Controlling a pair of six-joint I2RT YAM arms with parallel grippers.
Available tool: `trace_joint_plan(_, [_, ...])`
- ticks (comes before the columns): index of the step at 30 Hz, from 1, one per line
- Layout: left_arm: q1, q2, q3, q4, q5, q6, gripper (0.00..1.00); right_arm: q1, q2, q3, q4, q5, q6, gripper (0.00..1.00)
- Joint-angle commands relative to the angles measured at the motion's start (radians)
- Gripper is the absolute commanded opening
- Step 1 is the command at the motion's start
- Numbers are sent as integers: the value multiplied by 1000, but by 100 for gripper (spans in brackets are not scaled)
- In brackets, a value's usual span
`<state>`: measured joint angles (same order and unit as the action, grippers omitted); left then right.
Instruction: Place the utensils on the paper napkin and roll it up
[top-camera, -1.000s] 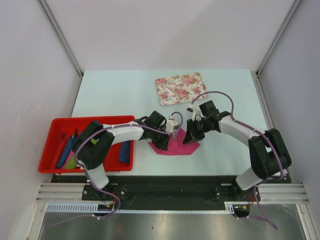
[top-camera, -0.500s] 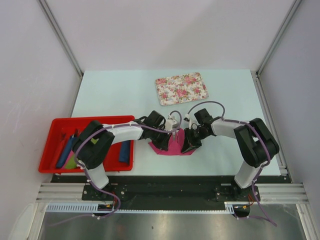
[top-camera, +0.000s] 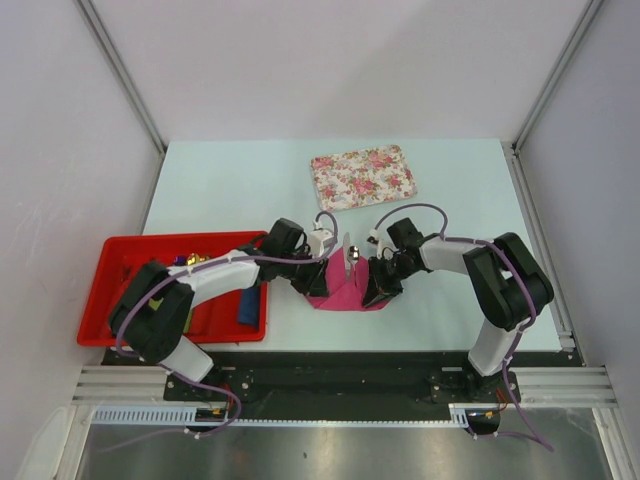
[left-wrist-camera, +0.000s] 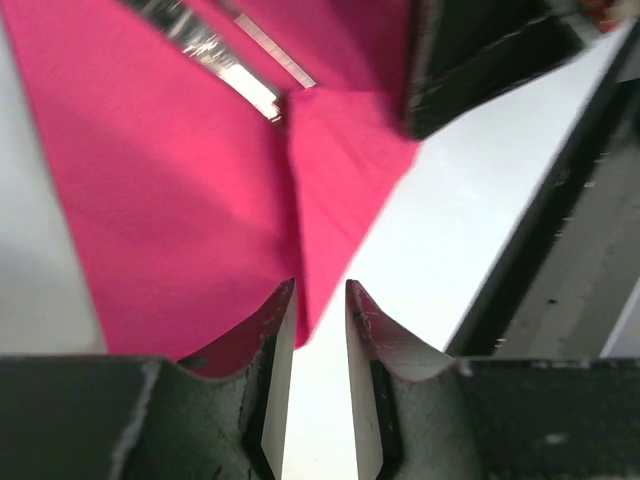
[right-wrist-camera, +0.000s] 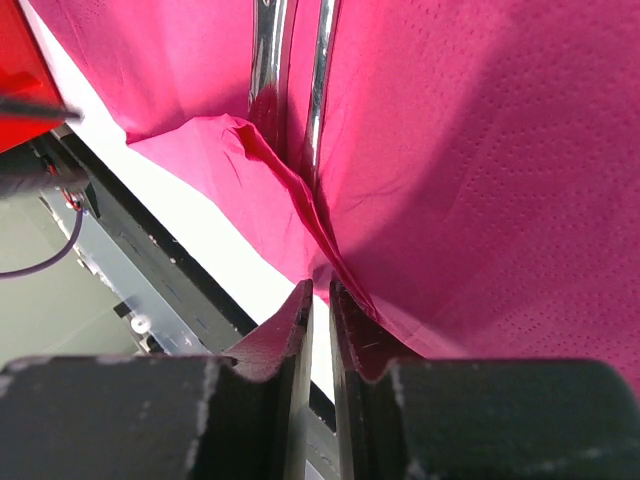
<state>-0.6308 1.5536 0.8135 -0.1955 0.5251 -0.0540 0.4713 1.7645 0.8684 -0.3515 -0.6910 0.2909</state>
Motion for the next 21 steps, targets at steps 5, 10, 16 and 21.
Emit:
trace_joint_plan(5, [-41, -10, 15, 105, 98, -47, 25, 15, 4, 43, 13, 50, -13, 16])
trace_joint_plan(10, [-73, 49, 52, 166, 112, -96, 18, 13, 12, 58, 8, 51, -15, 16])
trace_joint_plan(16, [-76, 152, 69, 192, 127, -153, 12, 10, 4, 72, 8, 51, -13, 16])
trace_joint_plan(21, [-75, 217, 88, 183, 106, -173, 9, 12, 1, 86, 16, 35, 16, 16])
